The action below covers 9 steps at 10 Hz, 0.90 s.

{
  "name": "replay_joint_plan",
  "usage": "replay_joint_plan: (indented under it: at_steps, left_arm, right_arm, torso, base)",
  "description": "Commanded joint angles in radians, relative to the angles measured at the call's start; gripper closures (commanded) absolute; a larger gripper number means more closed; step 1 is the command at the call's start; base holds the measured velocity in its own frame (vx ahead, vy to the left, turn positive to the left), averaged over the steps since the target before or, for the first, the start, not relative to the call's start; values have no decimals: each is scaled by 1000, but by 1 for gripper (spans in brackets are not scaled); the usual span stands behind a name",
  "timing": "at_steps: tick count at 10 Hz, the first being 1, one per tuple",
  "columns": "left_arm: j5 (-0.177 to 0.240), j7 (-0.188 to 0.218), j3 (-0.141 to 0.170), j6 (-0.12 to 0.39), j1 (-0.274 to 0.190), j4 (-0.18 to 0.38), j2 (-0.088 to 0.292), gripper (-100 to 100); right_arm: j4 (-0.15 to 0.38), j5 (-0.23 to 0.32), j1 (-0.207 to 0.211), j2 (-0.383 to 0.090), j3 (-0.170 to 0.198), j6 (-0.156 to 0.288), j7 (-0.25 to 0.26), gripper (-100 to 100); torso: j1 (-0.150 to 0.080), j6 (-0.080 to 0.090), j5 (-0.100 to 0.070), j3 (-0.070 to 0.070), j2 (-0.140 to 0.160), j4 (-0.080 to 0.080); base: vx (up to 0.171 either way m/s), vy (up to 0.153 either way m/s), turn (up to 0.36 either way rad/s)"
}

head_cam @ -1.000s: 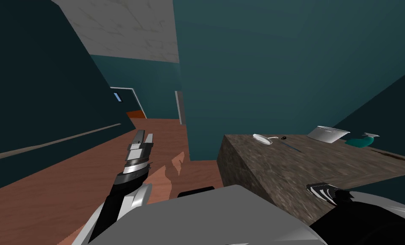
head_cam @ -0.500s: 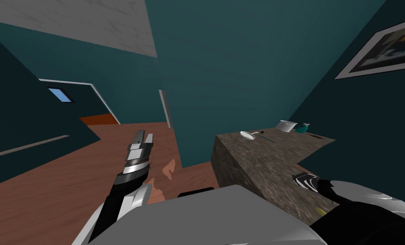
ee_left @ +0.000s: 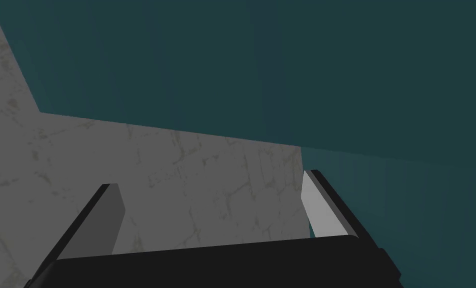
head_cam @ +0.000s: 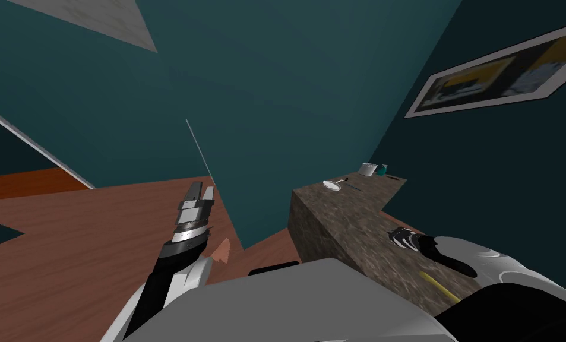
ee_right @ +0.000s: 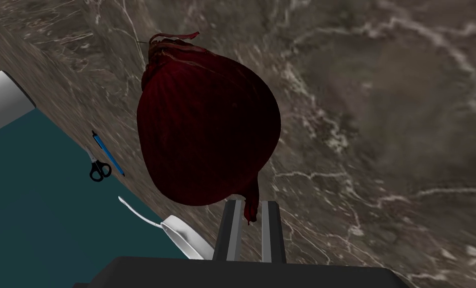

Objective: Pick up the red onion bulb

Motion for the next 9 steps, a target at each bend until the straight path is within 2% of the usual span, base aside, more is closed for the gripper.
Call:
replay_joint_plan:
  at_steps: [1, 2, 3, 4, 7, 8, 9]
  left_arm:
    - [0, 0, 0, 0, 0, 0, 0, 0]
    - [0, 0, 0, 0, 0, 0, 0, 0]
    - [0, 0, 0, 0, 0, 0, 0, 0]
    - [0, 0, 0, 0, 0, 0, 0, 0]
    - [0, 0, 0, 0, 0, 0, 0, 0]
    - [0, 0, 0, 0, 0, 0, 0, 0]
    - [0, 0, 0, 0, 0, 0, 0, 0]
  right_arm:
    - [-50, 5, 36, -16, -14, 16, -1, 100]
    - [-68, 5, 36, -16, -14, 16, -1, 100]
    - [-94, 33, 27, -22, -21, 8, 12, 100]
    - [-111, 33, 27, -22, -21, 8, 12, 100]
    - [-182, 89, 9, -35, -33, -8, 37, 100]
    - [-196, 89, 9, -35, -33, -8, 37, 100]
    - [-235, 117, 0, -41, -40, -16, 50, 100]
  torso:
    - [0, 0, 0, 0, 0, 0]
    - [0, 0, 0, 1, 2, 0]
    - [0, -3, 0, 3, 5, 1]
    - [1, 0, 1, 3, 5, 1]
    - [2, -1, 1, 1, 3, 0]
    - [2, 0, 1, 1, 1, 0]
    - [2, -2, 1, 1, 2, 0]
  base:
    - [144, 4, -282]
    - [58, -1, -59]
    - [91, 2, -267]
    - [123, 15, -321]
    - [156, 28, -364]
    - [144, 30, -284]
    - [155, 33, -436]
